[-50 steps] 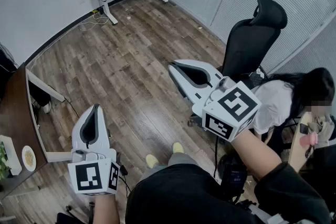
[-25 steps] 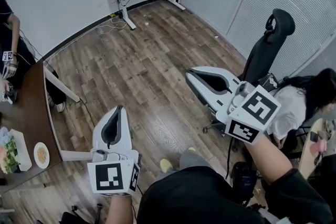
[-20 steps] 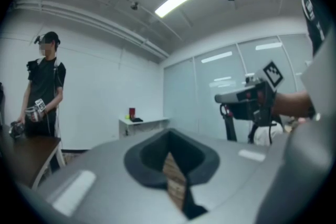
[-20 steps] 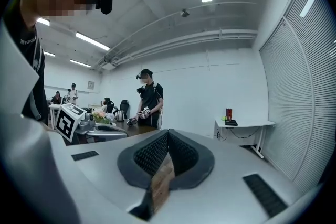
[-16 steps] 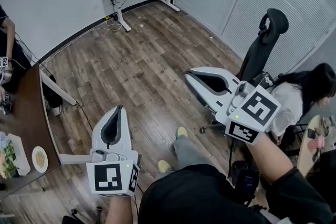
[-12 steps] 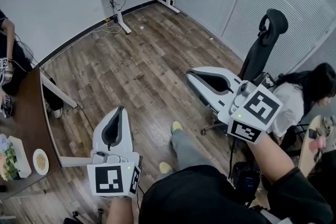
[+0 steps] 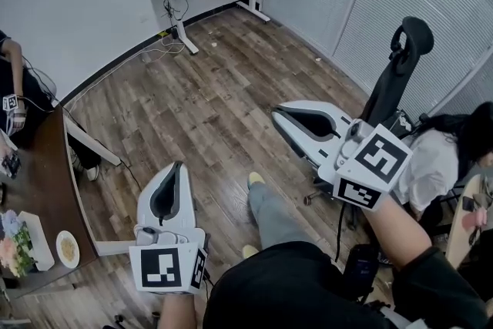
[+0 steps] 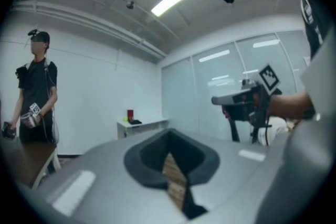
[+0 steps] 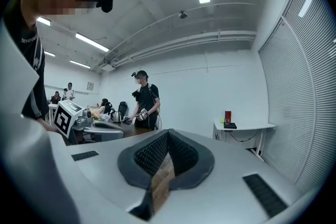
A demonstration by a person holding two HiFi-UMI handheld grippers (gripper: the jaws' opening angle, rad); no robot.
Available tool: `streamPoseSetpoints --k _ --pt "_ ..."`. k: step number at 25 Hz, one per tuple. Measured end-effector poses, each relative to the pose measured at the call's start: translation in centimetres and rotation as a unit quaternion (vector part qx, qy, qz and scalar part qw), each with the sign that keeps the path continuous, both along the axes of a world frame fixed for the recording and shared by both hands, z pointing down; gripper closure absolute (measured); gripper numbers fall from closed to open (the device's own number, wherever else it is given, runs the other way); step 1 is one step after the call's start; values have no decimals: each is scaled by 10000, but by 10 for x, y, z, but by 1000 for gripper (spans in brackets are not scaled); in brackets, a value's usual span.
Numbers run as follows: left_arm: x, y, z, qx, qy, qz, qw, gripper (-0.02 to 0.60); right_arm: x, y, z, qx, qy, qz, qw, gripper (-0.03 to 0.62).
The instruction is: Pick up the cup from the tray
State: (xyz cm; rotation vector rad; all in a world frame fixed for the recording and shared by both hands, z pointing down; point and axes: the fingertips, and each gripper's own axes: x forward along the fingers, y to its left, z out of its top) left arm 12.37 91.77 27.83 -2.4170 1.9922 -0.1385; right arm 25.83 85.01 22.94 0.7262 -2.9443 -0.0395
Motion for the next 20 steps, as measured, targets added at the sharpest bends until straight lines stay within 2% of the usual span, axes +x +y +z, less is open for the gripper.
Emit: streamPoseSetpoints --k 5,16,20 --pt "-11 -39 4 -23 -60 -5 10000 584 -15 -41 11 -18 -11 -103 9999 588" --pt "-20 -182 9 -203 1 168 9997 584 -37 -181 41 -375 142 -164 9991 588" --pt "-24 -218 8 -251 51 201 9995 584 -42 -218 46 -465 239 -176 9985 588"
